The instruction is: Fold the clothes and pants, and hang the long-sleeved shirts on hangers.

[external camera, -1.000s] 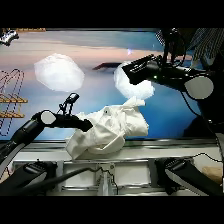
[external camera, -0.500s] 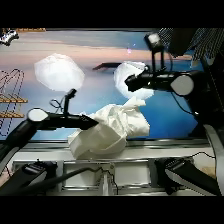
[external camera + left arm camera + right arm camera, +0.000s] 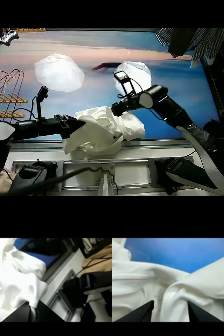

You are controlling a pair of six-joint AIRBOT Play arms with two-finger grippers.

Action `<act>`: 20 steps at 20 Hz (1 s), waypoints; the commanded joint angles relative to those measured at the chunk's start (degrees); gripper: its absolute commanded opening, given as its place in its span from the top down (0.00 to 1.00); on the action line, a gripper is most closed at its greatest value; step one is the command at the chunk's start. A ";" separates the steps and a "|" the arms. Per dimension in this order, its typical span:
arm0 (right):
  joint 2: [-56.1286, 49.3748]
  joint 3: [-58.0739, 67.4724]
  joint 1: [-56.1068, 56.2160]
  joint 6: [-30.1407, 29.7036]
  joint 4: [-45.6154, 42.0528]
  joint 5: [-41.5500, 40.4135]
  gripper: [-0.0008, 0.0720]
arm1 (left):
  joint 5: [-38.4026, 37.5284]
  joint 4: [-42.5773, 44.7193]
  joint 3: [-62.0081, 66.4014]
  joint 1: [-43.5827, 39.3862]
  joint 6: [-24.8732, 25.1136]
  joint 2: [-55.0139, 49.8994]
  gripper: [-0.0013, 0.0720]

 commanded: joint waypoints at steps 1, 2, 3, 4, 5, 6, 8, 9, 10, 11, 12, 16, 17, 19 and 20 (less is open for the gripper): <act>-0.74 -0.92 3.93 2.19 -1.40 -1.44 0.30 | -0.39 1.66 0.02 0.55 -1.92 1.27 0.96; -1.38 -0.92 4.79 2.19 -1.44 -1.60 0.30 | -0.39 1.64 0.02 0.52 -2.19 1.27 0.96; -2.14 -0.90 5.60 2.29 -1.44 -2.38 0.30 | -0.39 1.62 0.02 0.52 -2.95 1.27 0.96; -3.30 -0.90 6.43 2.95 -1.42 -4.17 0.30 | -0.46 1.46 0.02 0.52 -3.61 1.27 0.96; -4.68 -0.90 7.21 3.50 -1.40 -6.21 0.30 | -0.63 1.14 0.02 0.52 -3.85 1.27 0.96; -6.10 -0.90 7.78 4.50 -1.38 -7.58 0.30 | -0.85 0.55 0.02 0.52 -3.87 1.31 0.96; -9.03 -0.90 8.81 5.46 -1.29 -9.35 0.27 | -1.03 -1.01 0.02 0.52 -4.02 1.64 0.96; -10.08 -0.90 9.31 5.64 -1.29 -10.62 0.27 | -1.03 -1.70 0.02 0.52 -4.09 1.86 0.96; -10.73 -0.90 9.84 5.81 -1.38 -12.33 0.27 | -1.05 -1.92 0.02 0.52 -4.24 1.90 0.96; -11.26 -0.90 10.23 6.40 -1.40 -14.78 0.27 | -1.05 -1.90 0.02 0.52 -5.01 1.86 0.96; -11.82 -0.90 10.32 7.82 -1.66 -17.25 0.28 | -1.03 -1.99 0.02 0.52 -5.40 1.86 0.96; -14.75 -0.90 8.24 16.37 -8.76 -21.99 0.30 | -1.05 -2.03 0.02 0.52 -6.16 1.88 0.96; -14.91 -0.90 7.04 17.66 -11.13 -21.53 0.41 | -1.07 -2.01 0.02 0.52 -6.49 1.88 0.96; -14.75 -0.90 4.31 18.23 -13.60 -20.55 0.45 | -1.01 -1.99 0.02 0.52 -6.47 1.86 0.96; -14.73 -0.90 2.80 18.21 -14.21 -20.02 0.54 | -0.87 -1.95 0.02 0.55 -6.45 1.86 0.96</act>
